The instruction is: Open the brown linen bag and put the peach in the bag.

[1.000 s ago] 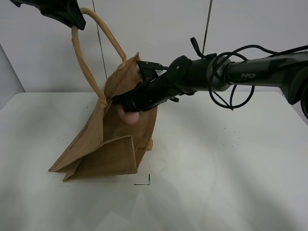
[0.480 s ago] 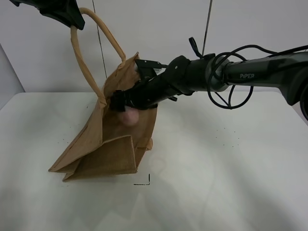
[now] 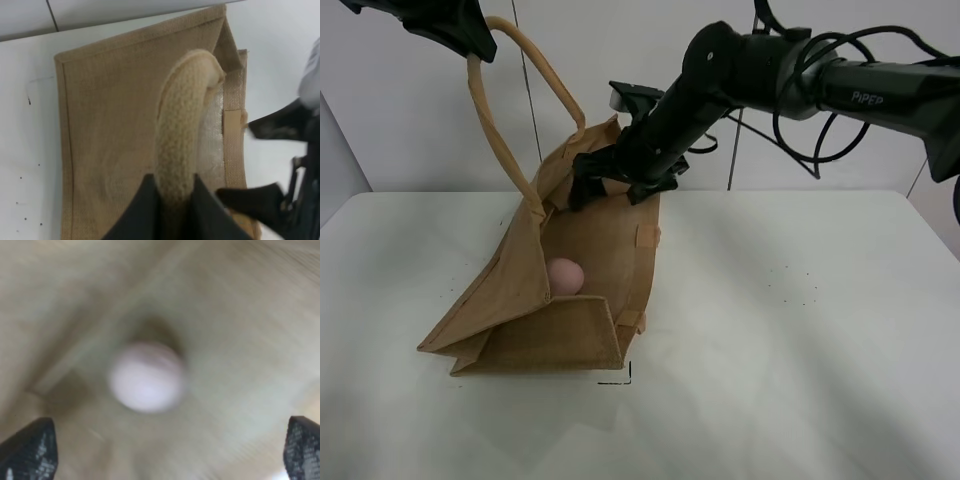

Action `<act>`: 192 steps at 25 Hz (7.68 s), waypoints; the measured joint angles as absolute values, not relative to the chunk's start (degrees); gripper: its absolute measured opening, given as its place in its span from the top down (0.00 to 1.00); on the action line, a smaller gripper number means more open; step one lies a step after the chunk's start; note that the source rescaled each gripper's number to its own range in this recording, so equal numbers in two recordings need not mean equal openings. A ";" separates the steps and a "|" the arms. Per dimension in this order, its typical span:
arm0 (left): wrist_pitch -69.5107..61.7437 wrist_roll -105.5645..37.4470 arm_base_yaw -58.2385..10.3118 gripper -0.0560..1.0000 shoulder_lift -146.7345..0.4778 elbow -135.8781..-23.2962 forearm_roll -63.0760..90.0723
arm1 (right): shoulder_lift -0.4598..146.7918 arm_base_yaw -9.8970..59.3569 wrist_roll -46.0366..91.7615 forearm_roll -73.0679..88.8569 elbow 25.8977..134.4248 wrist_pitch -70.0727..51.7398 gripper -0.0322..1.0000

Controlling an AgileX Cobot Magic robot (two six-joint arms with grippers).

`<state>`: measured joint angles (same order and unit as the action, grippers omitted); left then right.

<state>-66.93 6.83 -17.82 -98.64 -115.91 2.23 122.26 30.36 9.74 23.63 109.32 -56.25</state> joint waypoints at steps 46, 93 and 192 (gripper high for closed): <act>-66.93 6.78 -17.82 0.95 -98.64 -115.91 2.23 | 68.08 -0.64 5.76 3.13 56.01 -69.71 0.00; -64.74 6.57 -17.88 0.95 -121.70 -115.91 6.82 | -0.34 -0.64 5.31 3.57 28.60 -59.17 0.00; -60.27 0.44 -1.78 0.01 -0.25 -28.89 -2.68 | -0.34 -0.64 5.26 3.57 28.60 -59.17 0.00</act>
